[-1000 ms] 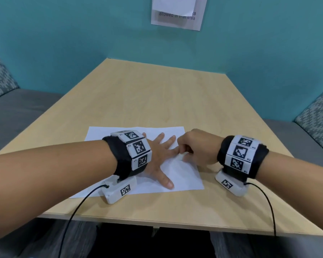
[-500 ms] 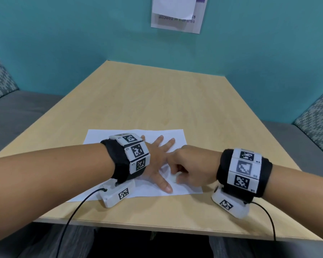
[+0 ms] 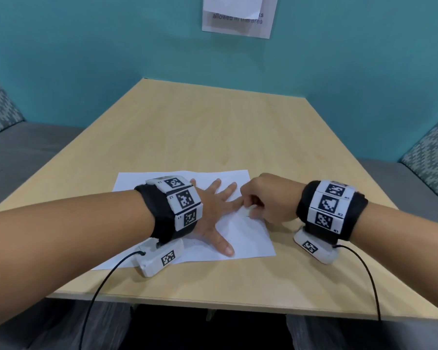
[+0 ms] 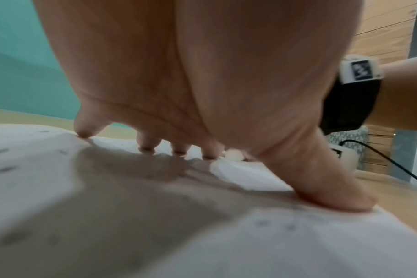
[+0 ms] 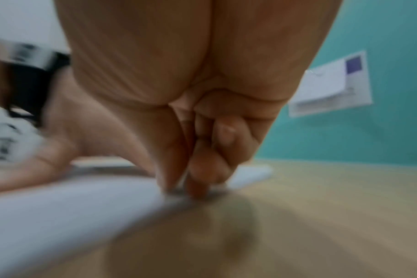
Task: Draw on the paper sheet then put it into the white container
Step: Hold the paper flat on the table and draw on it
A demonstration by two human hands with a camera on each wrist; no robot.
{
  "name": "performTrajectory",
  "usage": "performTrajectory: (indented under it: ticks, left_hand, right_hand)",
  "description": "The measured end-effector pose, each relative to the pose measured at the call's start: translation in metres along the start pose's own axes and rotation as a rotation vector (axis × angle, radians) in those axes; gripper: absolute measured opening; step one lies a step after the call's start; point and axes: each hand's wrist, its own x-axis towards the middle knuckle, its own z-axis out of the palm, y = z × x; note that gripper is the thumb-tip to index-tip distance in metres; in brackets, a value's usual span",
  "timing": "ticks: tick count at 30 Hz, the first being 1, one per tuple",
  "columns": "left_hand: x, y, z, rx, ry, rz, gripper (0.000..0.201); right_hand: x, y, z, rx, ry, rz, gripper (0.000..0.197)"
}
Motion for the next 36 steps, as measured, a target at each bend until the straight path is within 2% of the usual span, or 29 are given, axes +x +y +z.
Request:
performTrajectory:
  ticks: [4, 9, 14, 18, 23, 30, 36]
  left_hand:
    - [-0.001, -0.003, 0.001, -0.017, 0.010, 0.018, 0.115]
    - [0.000, -0.001, 0.000, -0.002, 0.010, 0.005, 0.118]
    - [-0.001, -0.003, 0.001, -0.015, 0.008, 0.009, 0.117]
    - [0.000, 0.000, -0.001, 0.010, -0.005, -0.011, 0.121]
    - [0.000, -0.002, -0.002, 0.018, -0.014, -0.018, 0.123]
    - [0.003, -0.001, -0.005, 0.104, -0.018, -0.048, 0.127]
    - [0.008, 0.015, -0.010, 0.029, -0.014, -0.023, 0.111]
  right_hand:
    - [-0.010, -0.022, 0.013, 0.039, -0.155, -0.110, 0.006]
    - [0.002, 0.000, -0.002, -0.004, -0.024, 0.004, 0.010]
    - [-0.008, -0.018, 0.009, 0.049, -0.152, -0.099, 0.009]
    - [0.000, 0.001, 0.000, 0.032, -0.012, -0.009, 0.008]
    - [-0.009, -0.003, 0.009, 0.046, -0.074, -0.029, 0.010]
    - [0.000, 0.013, 0.005, 0.023, 0.006, 0.065, 0.009]
    - [-0.002, 0.012, 0.005, 0.024, 0.011, 0.076, 0.008]
